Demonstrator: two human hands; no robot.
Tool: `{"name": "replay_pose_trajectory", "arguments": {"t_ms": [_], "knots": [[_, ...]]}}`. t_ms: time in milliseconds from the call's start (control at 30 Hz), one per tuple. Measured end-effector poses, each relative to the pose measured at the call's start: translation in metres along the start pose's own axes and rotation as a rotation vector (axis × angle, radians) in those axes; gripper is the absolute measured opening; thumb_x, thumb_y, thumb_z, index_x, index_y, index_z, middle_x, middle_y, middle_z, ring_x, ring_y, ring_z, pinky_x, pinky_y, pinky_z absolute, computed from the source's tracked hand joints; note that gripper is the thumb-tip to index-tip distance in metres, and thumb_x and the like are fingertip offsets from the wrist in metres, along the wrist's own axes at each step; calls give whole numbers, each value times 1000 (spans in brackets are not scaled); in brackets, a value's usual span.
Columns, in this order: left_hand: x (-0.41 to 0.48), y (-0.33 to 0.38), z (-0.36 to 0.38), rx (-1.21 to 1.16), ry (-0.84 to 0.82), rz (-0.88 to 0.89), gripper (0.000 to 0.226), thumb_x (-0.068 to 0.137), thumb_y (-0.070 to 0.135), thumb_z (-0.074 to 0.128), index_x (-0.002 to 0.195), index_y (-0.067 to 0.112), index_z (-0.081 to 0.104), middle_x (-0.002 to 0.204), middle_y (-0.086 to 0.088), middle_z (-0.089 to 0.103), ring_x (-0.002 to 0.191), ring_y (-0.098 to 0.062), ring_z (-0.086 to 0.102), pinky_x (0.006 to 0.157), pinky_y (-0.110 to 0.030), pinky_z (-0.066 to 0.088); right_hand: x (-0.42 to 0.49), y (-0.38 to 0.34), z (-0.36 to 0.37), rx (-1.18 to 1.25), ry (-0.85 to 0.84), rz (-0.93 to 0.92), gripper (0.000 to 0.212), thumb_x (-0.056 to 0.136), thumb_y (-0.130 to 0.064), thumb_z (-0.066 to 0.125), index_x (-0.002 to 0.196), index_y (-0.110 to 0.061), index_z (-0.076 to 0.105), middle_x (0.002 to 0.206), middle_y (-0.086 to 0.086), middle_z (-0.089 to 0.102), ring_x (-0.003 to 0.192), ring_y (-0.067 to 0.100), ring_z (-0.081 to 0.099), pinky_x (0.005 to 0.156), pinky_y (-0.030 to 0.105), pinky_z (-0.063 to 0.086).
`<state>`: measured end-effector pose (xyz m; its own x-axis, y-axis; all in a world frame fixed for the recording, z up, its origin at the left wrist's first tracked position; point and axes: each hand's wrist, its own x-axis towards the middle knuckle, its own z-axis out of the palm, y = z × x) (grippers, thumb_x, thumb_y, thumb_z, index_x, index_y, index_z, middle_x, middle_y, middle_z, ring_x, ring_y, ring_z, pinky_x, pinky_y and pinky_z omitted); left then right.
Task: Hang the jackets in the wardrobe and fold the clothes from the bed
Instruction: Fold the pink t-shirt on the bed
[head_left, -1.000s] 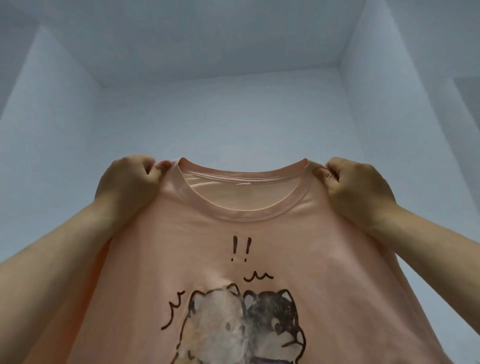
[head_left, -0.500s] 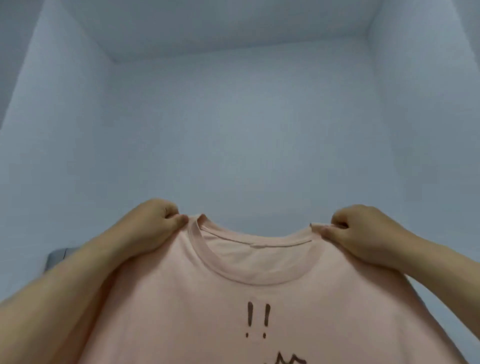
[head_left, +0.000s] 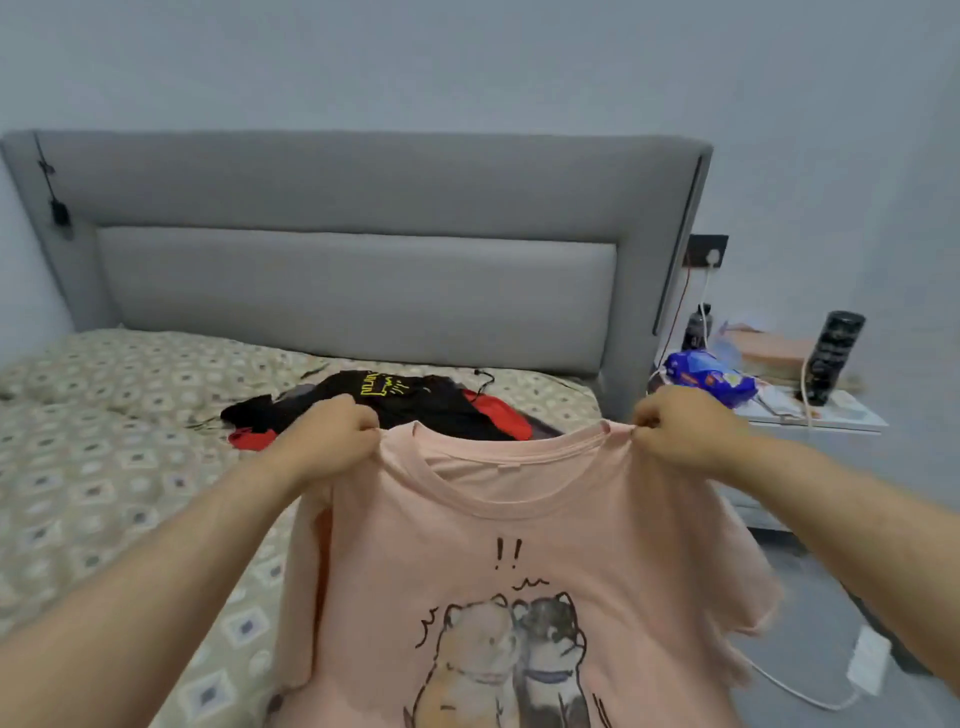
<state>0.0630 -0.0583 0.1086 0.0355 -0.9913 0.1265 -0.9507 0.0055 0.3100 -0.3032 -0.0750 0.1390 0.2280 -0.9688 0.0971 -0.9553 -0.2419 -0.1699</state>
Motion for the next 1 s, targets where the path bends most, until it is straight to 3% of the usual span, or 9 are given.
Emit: {"name": "replay_pose_trajectory", "arguments": {"t_ms": [100, 200, 267, 367, 467, 567, 733, 900, 1000], "knots": [[17, -17, 51, 48, 20, -155, 25, 93, 36, 57, 73, 25, 67, 78, 4, 59, 79, -20, 59, 66, -32, 47, 28, 12, 64, 100, -44, 141, 21, 89, -16, 54, 84, -15, 75, 87, 5, 70, 83, 27, 63, 65, 29, 48], [37, -27, 102, -405, -29, -426, 29, 91, 15, 53, 62, 14, 52, 61, -9, 55, 54, -22, 47, 54, -27, 32, 51, 19, 123, 494, -89, 363, 22, 85, -4, 46, 71, 0, 64, 73, 19, 69, 60, 34, 62, 58, 42, 57], [50, -25, 126, -789, -64, -638, 17, 90, 2, 45, 78, 5, 56, 71, -26, 63, 57, -25, 52, 51, -28, 38, 67, 20, 156, 733, -128, 489, 21, 86, 0, 46, 69, -6, 58, 75, 23, 70, 57, 28, 56, 57, 39, 53], [73, -35, 164, -990, -31, -743, 21, 90, 0, 38, 87, 2, 59, 80, -20, 66, 68, -26, 56, 57, -34, 45, 91, 23, 195, 845, -174, 506, 15, 91, -7, 51, 83, -17, 59, 75, 8, 61, 64, 20, 51, 58, 28, 39], [96, -54, 188, -930, 34, -715, 21, 94, 13, 45, 95, 4, 63, 93, -18, 70, 84, -31, 62, 76, -44, 52, 104, 25, 217, 909, -245, 429, 40, 93, 0, 46, 127, -21, 51, 109, 2, 59, 99, 20, 58, 70, 24, 43], [96, -61, 207, -729, -15, -621, 48, 98, 31, 48, 145, 23, 43, 136, -9, 56, 123, -31, 54, 103, -45, 44, 105, 32, 232, 968, -244, 395, 66, 90, 1, 51, 148, -27, 37, 130, 6, 57, 106, 18, 58, 78, 24, 45], [51, -4, 258, -258, -108, -147, 59, 102, 33, 47, 156, 20, 28, 164, 1, 17, 152, -18, 12, 122, -34, 10, 73, 85, 266, 601, -4, 651, 36, 87, -7, 51, 121, -11, 63, 121, 14, 64, 112, 35, 59, 92, 34, 46], [28, 30, 322, 120, -276, -28, 85, 84, 62, 0, 159, 23, 11, 166, -5, 1, 154, -23, -1, 122, -40, -5, 8, 111, 303, 689, -380, 802, 46, 98, -40, 46, 125, -6, 63, 127, 16, 64, 115, 33, 59, 94, 33, 46], [28, 30, 328, 179, -242, -34, 91, 78, 62, -6, 159, 24, 10, 167, -3, 2, 154, -22, 1, 121, -40, -5, -21, 113, 306, 737, -373, 789, 48, 100, -46, 45, 109, -5, 69, 114, 12, 67, 106, 28, 60, 89, 31, 46]]}}
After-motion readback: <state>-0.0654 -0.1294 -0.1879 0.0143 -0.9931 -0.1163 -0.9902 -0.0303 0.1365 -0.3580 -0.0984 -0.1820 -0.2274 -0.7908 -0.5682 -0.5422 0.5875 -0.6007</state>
